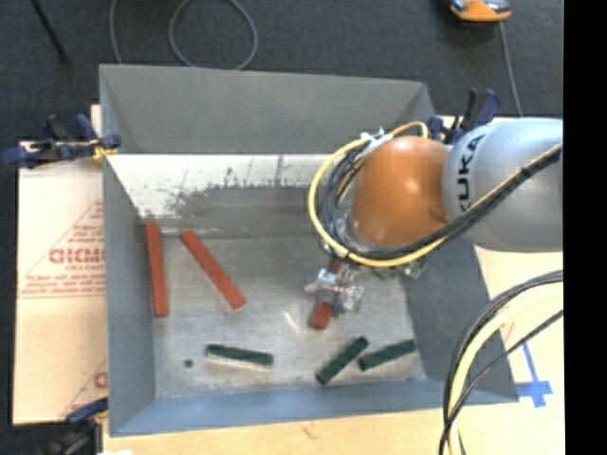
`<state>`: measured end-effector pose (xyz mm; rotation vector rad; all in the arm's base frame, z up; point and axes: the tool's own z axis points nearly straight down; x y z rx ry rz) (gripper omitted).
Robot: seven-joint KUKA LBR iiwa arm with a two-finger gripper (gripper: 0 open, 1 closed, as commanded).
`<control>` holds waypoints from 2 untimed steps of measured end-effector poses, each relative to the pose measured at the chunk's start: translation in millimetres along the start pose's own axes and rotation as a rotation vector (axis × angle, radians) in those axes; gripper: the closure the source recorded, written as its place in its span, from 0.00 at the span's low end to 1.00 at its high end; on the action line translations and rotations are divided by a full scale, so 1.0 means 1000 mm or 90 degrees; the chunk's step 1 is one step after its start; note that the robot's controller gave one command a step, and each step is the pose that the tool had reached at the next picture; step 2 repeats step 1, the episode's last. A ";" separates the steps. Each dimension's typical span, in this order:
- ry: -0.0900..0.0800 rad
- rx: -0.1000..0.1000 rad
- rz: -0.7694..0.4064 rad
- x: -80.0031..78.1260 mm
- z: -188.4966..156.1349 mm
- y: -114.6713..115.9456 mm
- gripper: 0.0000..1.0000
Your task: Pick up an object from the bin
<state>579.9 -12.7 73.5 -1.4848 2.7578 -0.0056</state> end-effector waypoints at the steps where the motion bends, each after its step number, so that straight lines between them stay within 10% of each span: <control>1: -0.001 0.002 -0.002 -0.038 -0.153 -0.010 1.00; 2: -0.001 0.002 -0.002 -0.038 -0.153 -0.010 1.00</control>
Offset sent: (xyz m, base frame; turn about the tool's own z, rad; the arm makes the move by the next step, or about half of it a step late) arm 0.0241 0.0269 0.1477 -0.0095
